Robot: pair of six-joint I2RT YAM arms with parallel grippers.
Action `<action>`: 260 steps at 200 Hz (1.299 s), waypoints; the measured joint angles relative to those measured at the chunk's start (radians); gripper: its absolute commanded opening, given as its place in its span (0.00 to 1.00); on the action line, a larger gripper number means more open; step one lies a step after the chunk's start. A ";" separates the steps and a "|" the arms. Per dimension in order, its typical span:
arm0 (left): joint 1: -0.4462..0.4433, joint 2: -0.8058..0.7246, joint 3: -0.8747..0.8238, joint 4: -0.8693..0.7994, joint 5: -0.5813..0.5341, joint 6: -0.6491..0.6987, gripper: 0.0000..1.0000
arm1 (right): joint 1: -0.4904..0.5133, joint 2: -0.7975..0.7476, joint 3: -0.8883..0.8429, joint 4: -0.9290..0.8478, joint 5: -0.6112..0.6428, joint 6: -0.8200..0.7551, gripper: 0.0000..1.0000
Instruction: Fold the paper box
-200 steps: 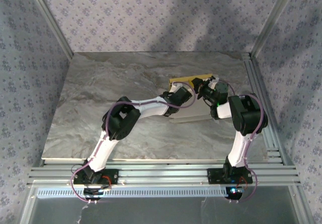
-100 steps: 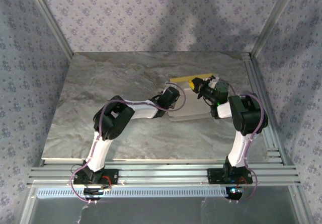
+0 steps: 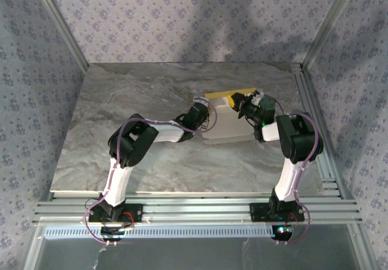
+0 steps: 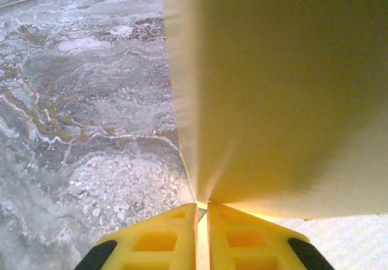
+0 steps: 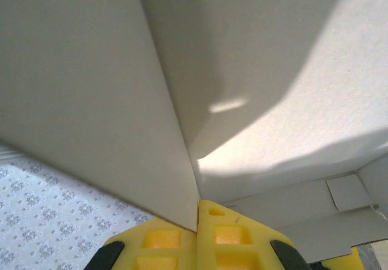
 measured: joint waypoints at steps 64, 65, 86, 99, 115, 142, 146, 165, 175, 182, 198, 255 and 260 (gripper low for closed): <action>0.023 0.000 0.000 0.013 0.062 0.027 0.28 | -0.005 -0.010 0.011 -0.037 -0.001 0.000 0.00; 0.023 0.000 0.000 0.013 0.063 0.027 0.28 | -0.005 -0.010 0.011 -0.037 -0.001 0.000 0.00; 0.030 -0.004 -0.025 0.051 0.080 0.048 0.36 | -0.008 -0.010 0.012 -0.040 -0.009 0.000 0.00; 0.037 -0.010 -0.040 0.069 0.095 0.055 0.38 | -0.008 -0.010 0.014 -0.043 -0.017 0.000 0.00; 0.048 -0.015 -0.060 0.093 0.122 0.056 0.38 | -0.008 -0.010 0.018 -0.048 -0.026 0.000 0.00; 0.063 -0.020 -0.098 0.149 0.166 0.056 0.41 | -0.007 -0.010 0.019 -0.053 -0.037 0.000 0.00; 0.064 -0.021 -0.102 0.153 0.171 0.056 0.41 | -0.007 -0.010 0.019 -0.054 -0.038 0.000 0.00; 0.072 -0.023 -0.106 0.160 0.197 0.053 0.42 | -0.007 -0.010 0.019 -0.054 -0.043 0.000 0.00; 0.076 -0.023 -0.106 0.162 0.210 0.053 0.43 | -0.007 -0.010 0.019 -0.054 -0.043 0.000 0.00; 0.079 -0.023 -0.106 0.163 0.221 0.054 0.44 | -0.007 -0.010 0.019 -0.054 -0.044 0.000 0.00; 0.084 -0.023 -0.107 0.165 0.251 0.054 0.45 | -0.007 -0.010 0.019 -0.055 -0.045 0.000 0.00; 0.105 -0.024 -0.132 0.239 0.374 0.048 0.45 | -0.007 -0.010 0.026 -0.063 -0.046 0.000 0.00; 0.108 -0.024 -0.134 0.245 0.383 0.045 0.45 | -0.007 -0.010 0.026 -0.063 -0.046 0.000 0.00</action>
